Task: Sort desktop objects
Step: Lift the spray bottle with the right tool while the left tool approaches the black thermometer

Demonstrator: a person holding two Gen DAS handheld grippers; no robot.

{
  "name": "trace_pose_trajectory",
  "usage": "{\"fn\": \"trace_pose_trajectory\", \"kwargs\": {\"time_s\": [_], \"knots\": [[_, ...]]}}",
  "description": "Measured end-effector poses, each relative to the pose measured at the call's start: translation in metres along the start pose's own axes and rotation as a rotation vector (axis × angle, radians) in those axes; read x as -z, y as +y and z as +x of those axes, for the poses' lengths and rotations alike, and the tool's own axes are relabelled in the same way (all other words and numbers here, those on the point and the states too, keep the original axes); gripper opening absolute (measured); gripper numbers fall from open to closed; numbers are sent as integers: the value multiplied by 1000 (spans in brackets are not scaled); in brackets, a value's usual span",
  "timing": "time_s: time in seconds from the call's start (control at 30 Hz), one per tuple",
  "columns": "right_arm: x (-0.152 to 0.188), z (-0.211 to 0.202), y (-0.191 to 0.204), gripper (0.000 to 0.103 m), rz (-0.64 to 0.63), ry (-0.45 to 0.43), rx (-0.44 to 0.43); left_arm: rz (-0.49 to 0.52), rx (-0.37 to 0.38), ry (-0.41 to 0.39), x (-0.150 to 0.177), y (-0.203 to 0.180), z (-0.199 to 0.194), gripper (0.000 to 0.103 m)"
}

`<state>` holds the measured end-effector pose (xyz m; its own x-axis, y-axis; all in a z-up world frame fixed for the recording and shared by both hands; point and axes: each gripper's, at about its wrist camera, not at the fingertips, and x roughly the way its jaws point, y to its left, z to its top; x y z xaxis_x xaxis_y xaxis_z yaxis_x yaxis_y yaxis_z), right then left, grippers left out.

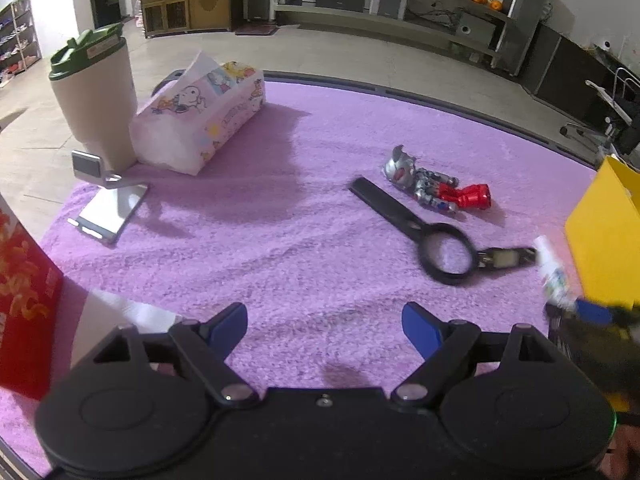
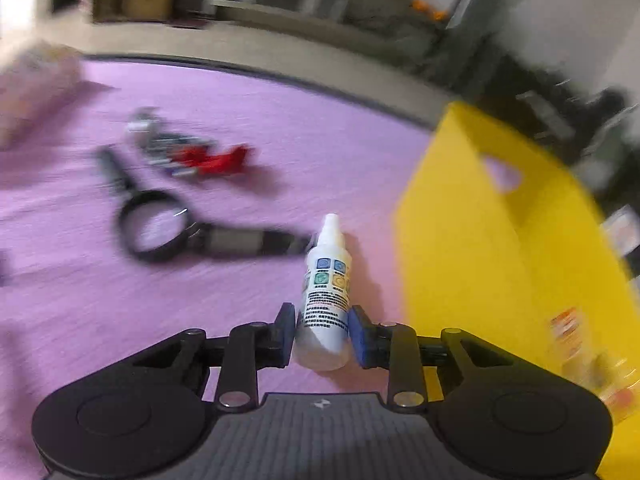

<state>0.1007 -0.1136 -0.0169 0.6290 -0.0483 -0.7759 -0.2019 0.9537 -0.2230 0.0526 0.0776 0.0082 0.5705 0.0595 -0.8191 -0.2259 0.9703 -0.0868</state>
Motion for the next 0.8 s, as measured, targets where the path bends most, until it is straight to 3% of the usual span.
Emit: {"fn": "trace_pose_trajectory", "kwargs": {"time_s": [0.13,0.2,0.27,0.4,0.57,0.7,0.73,0.8], "knots": [[23,-18,-8,29,20,9,-271,13,6,17,5,-6,5,84],[32,-21,-8,30,10,-21,-331,16,16,25,7,-8,7,84],[36,-29,-3,31,-23,-66,-326,24,31,29,9,-11,9,84],[27,-29,-4,32,-48,-65,-304,48,53,25,11,-17,11,84],[22,-20,-6,29,-26,-6,-296,116,84,-31,12,-25,7,84],[27,-20,-8,29,-55,11,-210,189,86,-70,15,-33,5,83],[27,-19,-12,30,-41,15,-195,194,91,-69,16,-34,6,82],[27,-21,-19,43,-3,8,-214,194,111,-58,17,-36,9,81]]}}
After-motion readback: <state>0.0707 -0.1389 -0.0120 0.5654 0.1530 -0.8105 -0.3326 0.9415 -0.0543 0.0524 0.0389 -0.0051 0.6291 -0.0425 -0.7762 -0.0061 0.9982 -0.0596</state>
